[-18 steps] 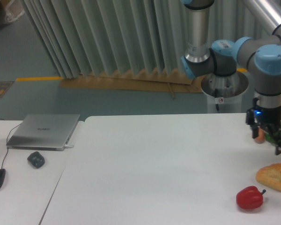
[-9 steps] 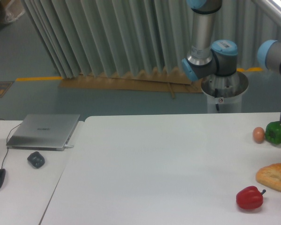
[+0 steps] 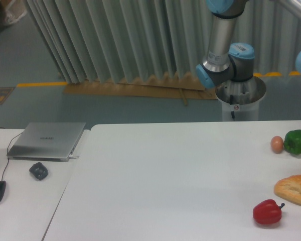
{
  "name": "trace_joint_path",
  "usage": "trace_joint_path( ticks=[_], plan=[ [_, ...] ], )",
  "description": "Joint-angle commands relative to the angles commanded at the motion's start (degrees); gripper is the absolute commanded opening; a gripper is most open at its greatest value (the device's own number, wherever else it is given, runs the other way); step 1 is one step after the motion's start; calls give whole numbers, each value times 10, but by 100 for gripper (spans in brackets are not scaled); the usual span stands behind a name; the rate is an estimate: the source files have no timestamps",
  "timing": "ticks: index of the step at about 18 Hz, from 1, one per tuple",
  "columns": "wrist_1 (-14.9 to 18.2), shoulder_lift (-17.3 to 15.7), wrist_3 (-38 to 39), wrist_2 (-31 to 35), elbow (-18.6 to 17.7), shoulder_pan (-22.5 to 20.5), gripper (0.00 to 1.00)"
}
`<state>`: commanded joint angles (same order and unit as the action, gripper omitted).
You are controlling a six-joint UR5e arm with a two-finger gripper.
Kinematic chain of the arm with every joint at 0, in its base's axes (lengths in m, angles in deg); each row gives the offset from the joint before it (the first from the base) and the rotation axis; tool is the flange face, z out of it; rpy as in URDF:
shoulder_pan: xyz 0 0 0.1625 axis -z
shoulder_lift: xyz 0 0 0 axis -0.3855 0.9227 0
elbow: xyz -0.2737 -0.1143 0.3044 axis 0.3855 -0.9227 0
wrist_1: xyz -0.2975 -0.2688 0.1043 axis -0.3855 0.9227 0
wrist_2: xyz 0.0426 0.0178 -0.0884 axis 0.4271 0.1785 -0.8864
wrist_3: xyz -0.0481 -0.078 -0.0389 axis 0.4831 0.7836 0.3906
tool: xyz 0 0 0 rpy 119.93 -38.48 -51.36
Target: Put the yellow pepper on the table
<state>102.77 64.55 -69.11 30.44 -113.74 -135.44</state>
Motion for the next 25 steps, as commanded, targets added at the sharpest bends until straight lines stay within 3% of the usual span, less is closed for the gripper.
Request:
trace_joint_path(
  ticks=[2,10,13,25],
  plan=[
    [-30,15,-1,1,0,1,100],
    [-48,78,2,8,37,-1,100],
    [-77,106,2,8,42,-1,100],
    [-81,145,2,8,69,-8,100]
  ],
)
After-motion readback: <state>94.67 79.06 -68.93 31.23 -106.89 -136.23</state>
